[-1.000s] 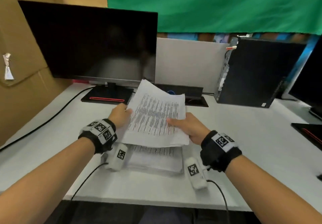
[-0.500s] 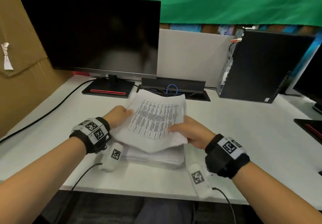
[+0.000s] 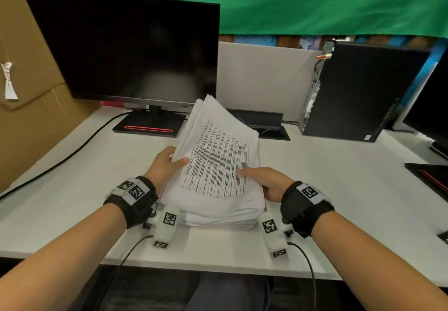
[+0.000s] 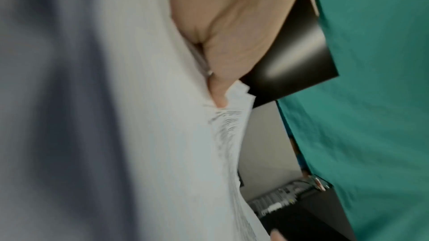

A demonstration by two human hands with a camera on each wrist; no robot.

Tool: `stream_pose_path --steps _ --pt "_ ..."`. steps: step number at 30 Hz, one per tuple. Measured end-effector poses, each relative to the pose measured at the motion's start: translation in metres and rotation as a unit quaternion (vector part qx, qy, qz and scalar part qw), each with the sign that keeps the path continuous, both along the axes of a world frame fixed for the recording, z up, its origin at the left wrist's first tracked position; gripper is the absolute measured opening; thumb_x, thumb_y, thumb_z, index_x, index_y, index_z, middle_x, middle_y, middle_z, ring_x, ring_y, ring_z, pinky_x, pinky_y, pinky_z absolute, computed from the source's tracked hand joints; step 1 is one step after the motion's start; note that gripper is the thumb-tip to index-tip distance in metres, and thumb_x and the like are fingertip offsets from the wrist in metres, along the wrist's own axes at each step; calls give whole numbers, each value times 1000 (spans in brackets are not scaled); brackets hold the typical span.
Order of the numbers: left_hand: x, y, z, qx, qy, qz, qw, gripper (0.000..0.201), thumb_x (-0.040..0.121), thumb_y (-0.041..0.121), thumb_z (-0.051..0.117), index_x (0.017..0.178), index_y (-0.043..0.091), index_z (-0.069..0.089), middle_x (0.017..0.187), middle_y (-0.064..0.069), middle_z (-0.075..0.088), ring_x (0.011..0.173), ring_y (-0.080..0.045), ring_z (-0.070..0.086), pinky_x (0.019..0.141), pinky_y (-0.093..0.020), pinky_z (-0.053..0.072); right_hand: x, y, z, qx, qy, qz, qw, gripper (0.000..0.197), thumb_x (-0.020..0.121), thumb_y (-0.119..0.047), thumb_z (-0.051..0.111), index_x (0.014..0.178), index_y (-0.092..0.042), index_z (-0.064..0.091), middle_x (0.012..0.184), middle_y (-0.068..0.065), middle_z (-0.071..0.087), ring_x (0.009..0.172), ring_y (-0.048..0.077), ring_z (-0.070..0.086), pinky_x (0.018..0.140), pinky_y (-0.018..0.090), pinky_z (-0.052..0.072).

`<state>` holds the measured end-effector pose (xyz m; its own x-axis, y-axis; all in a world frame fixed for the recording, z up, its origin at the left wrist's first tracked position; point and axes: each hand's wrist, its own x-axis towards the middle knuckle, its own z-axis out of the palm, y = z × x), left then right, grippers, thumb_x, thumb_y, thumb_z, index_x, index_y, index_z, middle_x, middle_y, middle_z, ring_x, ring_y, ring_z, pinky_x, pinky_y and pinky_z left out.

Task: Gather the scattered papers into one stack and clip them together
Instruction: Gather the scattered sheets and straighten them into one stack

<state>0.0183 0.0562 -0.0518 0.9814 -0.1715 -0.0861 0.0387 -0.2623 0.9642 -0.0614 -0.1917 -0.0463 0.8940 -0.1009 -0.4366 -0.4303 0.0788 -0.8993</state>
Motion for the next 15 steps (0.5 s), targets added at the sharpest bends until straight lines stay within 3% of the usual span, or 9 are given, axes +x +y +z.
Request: stream_pose_path --steps 2,3,6,8,10,12,15 --pt "-10 -4 18 -49 -50 -25 997 29 93 17 58 120 9 51 108 -13 66 93 -31 68 68 -35 56 0 -6 6 62 -50 -11 997 40 93 -18 64 132 -7 58 122 13 69 115 29 65 104 46 47" --pt "-14 -5 30 -61 -76 -38 995 29 93 19 57 120 10 51 107 -12 67 92 -30 68 67 -34 57 -1 -9 12 101 -82 -10 991 41 95 -20 61 134 -9 56 127 12 66 119 28 62 106 47 45" --pt "-22 -10 63 -74 -164 -63 982 31 94 24 55 123 16 47 115 -3 63 99 -18 66 82 -35 56 -4 -16 44 171 -168 -2 971 44 95 -17 59 138 -12 53 133 13 62 123 29 59 103 50 47" --pt "-28 -22 84 -76 -222 -79 969 29 97 24 49 126 24 41 117 12 57 105 3 58 90 -18 50 -8 -15 70 127 -233 -28 964 43 94 -12 61 136 -11 54 129 13 64 118 29 63 98 50 51" --pt "-35 -40 99 -91 -278 -81 953 29 100 18 42 129 22 36 116 19 52 102 16 52 87 -3 44 -12 -10 93 15 -317 -59 946 37 93 -14 64 129 -16 58 124 7 68 114 23 66 99 47 51" --pt "-40 -54 107 -112 -330 -62 935 37 101 12 40 137 11 32 117 19 50 102 20 51 88 -1 41 -13 -5 108 -85 -383 -90 915 34 91 -21 67 124 -23 59 123 1 68 114 18 65 102 46 49" --pt "-40 -66 106 -118 -376 -50 918 45 101 10 39 143 6 22 121 23 43 107 26 45 89 1 36 -13 -10 116 -141 -432 -105 885 42 86 -32 71 126 -23 59 125 -1 67 118 16 62 105 49 46"
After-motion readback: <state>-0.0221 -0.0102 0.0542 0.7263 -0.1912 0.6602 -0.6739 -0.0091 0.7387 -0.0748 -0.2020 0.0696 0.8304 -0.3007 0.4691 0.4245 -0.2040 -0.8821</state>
